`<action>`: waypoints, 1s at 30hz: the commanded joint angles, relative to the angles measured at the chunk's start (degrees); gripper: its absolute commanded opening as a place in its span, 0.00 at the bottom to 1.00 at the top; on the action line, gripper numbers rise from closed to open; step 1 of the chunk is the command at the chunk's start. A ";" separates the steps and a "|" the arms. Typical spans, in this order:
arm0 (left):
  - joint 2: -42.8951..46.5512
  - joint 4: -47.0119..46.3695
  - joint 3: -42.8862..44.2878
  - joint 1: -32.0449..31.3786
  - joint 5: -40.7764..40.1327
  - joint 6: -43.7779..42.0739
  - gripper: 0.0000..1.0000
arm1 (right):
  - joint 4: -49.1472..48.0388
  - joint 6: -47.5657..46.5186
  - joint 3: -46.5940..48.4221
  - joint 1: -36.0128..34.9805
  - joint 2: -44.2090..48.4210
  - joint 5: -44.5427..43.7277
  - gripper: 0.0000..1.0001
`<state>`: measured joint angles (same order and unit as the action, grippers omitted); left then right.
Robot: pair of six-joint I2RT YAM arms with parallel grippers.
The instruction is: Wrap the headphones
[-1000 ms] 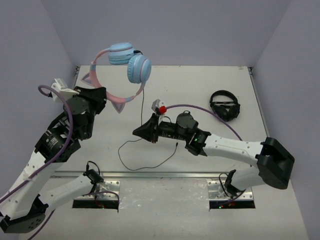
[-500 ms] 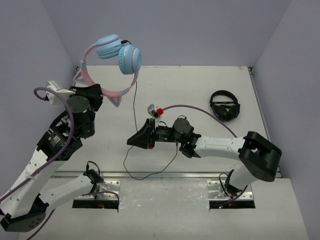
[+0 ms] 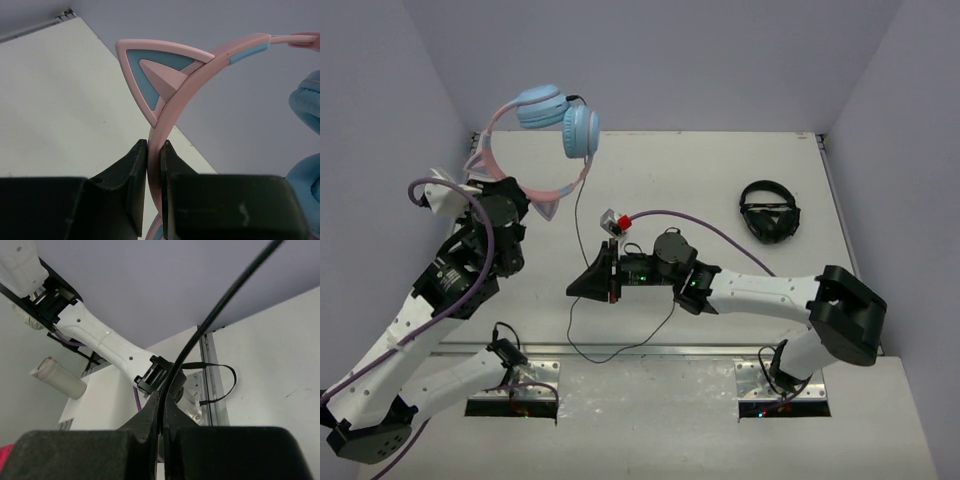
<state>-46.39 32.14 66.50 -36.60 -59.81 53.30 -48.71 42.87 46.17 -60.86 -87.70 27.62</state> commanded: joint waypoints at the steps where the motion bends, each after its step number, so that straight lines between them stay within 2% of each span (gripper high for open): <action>1: -0.45 -8.57 -1.63 0.48 -5.31 -3.54 0.00 | 14.92 -6.81 6.55 -1.45 5.95 -2.38 0.01; 5: -2.12 -10.87 -3.83 0.48 -6.46 -9.16 0.00 | 28.30 -12.10 11.03 -2.77 9.21 -8.09 0.01; 8: -3.35 -14.73 -5.06 0.48 -3.48 -16.18 0.00 | 40.31 -15.09 15.33 -2.77 10.18 -11.17 0.01; 13: -7.91 -12.63 -5.33 0.48 -1.02 -21.65 0.00 | 53.69 -23.25 24.21 -2.77 10.97 -14.87 0.01; 14: -8.45 -13.15 -5.76 0.48 0.47 -24.79 0.00 | 56.15 -24.75 28.49 -2.69 10.62 -15.48 0.01; 16: -9.76 -18.42 -8.40 0.48 8.45 -30.25 0.00 | 63.80 -30.61 32.99 -2.68 9.92 -18.90 0.01; 17: -10.38 -20.78 -9.10 0.39 13.27 -36.97 0.00 | 66.00 -32.83 36.67 -2.60 9.66 -20.48 0.01; 18: -11.52 -22.02 -9.37 0.48 21.84 -39.91 0.01 | 69.85 -35.11 37.93 -2.34 9.83 -22.06 0.01; 19: -14.14 -20.29 -7.11 0.04 24.11 -41.16 0.00 | 71.54 -39.23 38.98 -0.94 10.26 -24.25 0.01; 22: -18.28 -14.31 -2.53 0.04 33.60 -44.50 0.00 | 76.56 -42.42 38.56 3.71 13.51 -24.37 0.01; 23: -18.56 -13.86 -2.34 0.04 35.80 -46.77 0.01 | 77.70 -44.61 37.77 6.60 14.39 -24.54 0.01; 26: -18.91 -11.59 -2.87 -0.05 48.60 -50.65 0.01 | 83.75 -50.06 37.06 8.56 16.59 -27.60 0.01; 30: -18.56 -9.56 -3.92 -0.31 51.02 -52.94 0.00 | 89.73 -54.99 38.20 9.18 17.12 -32.01 0.01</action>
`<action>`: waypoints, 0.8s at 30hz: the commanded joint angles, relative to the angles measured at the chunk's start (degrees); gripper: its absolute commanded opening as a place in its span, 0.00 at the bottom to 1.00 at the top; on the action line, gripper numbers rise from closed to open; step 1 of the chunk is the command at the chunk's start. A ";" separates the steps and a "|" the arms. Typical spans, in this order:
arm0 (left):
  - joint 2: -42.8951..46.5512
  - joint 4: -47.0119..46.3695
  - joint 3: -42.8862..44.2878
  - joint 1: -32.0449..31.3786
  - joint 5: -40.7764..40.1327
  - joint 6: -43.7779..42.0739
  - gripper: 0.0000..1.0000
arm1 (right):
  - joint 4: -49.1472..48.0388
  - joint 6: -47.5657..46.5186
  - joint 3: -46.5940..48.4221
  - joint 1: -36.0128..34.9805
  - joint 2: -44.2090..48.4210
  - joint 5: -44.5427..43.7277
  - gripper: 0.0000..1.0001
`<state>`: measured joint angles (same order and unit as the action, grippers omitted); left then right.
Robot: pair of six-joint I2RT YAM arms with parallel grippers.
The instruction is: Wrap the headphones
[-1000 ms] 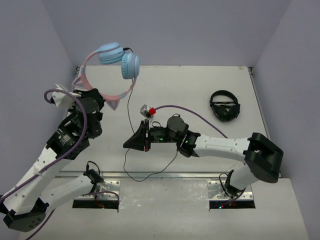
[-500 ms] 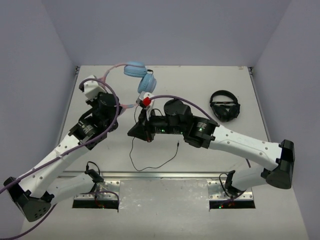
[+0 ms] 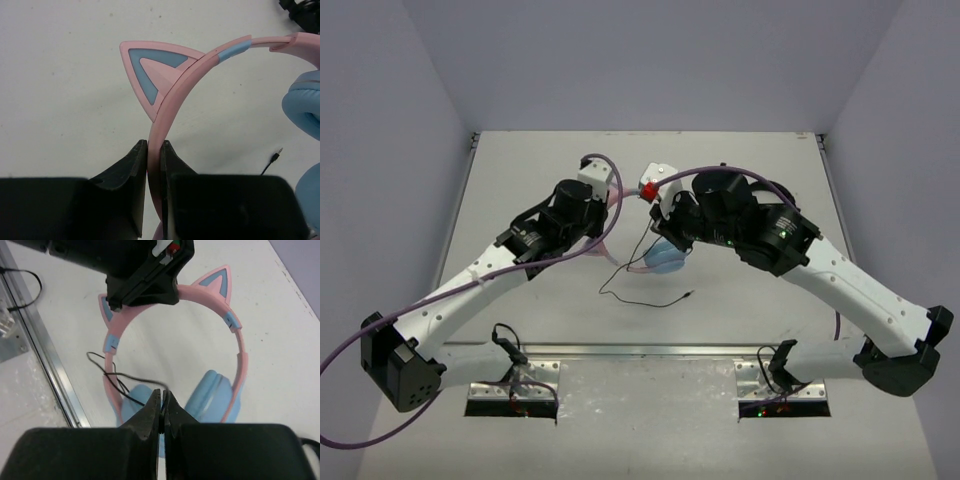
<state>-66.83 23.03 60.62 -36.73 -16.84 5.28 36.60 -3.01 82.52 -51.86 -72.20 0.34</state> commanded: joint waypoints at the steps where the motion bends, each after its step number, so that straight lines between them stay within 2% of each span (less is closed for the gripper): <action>1: 2.49 -0.18 1.78 -0.18 7.44 -4.93 0.00 | 5.05 -10.52 1.85 0.35 1.80 -4.73 0.01; 4: 4.33 -0.09 0.82 -0.27 3.77 -7.65 0.01 | 6.81 -12.20 1.85 0.88 1.81 -7.10 0.01; 9: 6.96 -1.14 -0.23 -0.36 -13.99 -6.24 0.00 | 9.29 -11.33 4.67 1.32 -0.22 -7.18 0.01; 11: 7.94 -1.58 -0.76 -0.45 -10.17 -7.47 0.00 | 4.13 -11.06 3.18 1.41 -0.22 -11.39 0.01; 12: 8.46 -1.49 -1.11 -0.62 -8.31 -8.00 0.00 | 2.01 -10.71 2.48 1.32 -0.22 -17.33 0.01; 13: 8.64 -1.49 -1.47 -1.41 -7.34 -8.87 0.00 | -0.19 -10.71 1.34 1.84 -0.13 -19.39 0.01; 15: 8.82 -0.79 -2.52 -5.62 -7.76 -10.02 0.00 | -3.72 -11.93 1.24 2.28 -0.74 -22.04 0.01; 18: 9.08 1.49 -2.88 -11.86 -11.54 -12.04 0.00 | -2.77 -14.65 5.61 3.77 -3.80 -28.26 0.01; 19: 9.43 1.50 -2.96 -11.87 -11.55 -12.13 0.00 | -2.76 -15.27 6.07 4.30 -4.43 -29.68 0.01; 21: 11.01 2.02 -3.05 -12.93 -9.45 -12.22 0.00 | -3.55 -16.33 6.42 6.75 -5.22 -29.96 0.01; 24: 13.21 1.85 -3.58 -13.02 -4.18 -12.13 0.00 | -5.83 -16.51 3.54 8.43 -3.83 -24.44 0.01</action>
<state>-57.47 22.11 57.74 -49.30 -25.58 -3.60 39.75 -15.33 84.55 -46.98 -78.87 -19.59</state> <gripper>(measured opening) 0.110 0.014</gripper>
